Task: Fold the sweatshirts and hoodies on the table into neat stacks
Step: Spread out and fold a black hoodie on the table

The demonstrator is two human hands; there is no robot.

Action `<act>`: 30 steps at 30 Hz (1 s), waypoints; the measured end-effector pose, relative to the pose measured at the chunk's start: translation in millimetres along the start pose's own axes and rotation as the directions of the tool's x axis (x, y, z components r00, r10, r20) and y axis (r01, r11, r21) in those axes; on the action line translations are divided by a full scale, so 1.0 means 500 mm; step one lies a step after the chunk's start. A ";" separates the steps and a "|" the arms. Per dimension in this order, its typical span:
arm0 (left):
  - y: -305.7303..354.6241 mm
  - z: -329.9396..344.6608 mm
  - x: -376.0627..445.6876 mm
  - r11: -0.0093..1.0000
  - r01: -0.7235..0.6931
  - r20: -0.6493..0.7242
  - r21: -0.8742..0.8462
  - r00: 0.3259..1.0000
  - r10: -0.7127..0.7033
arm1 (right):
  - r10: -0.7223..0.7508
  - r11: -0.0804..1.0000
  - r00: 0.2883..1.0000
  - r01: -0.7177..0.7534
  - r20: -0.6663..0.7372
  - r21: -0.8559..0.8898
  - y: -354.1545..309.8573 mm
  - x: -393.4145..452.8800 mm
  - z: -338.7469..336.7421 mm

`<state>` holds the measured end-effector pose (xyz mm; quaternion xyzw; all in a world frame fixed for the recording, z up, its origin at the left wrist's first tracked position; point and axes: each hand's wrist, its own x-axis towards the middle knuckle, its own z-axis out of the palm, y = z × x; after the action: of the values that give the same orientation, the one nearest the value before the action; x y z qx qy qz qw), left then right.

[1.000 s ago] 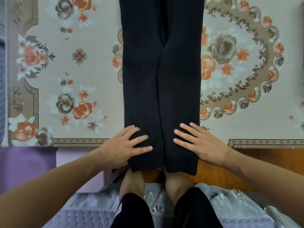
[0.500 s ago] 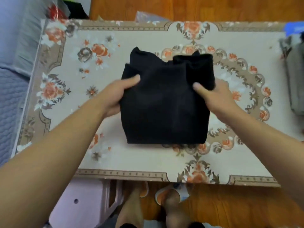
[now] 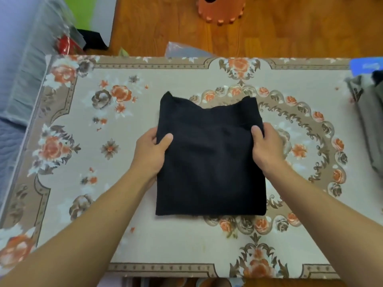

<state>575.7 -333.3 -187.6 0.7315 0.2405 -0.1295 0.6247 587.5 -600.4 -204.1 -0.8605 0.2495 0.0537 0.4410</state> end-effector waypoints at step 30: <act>-0.053 0.044 0.135 0.881 -0.035 -0.081 0.472 0.993 0.082 | 0.016 0.991 0.988 0.005 0.154 -0.132 0.045 0.060 0.050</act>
<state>621.8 -339.4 -247.4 0.8735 0.2102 -0.1288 0.4198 606.0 -603.5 -245.1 -0.8803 0.2129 0.1378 0.4010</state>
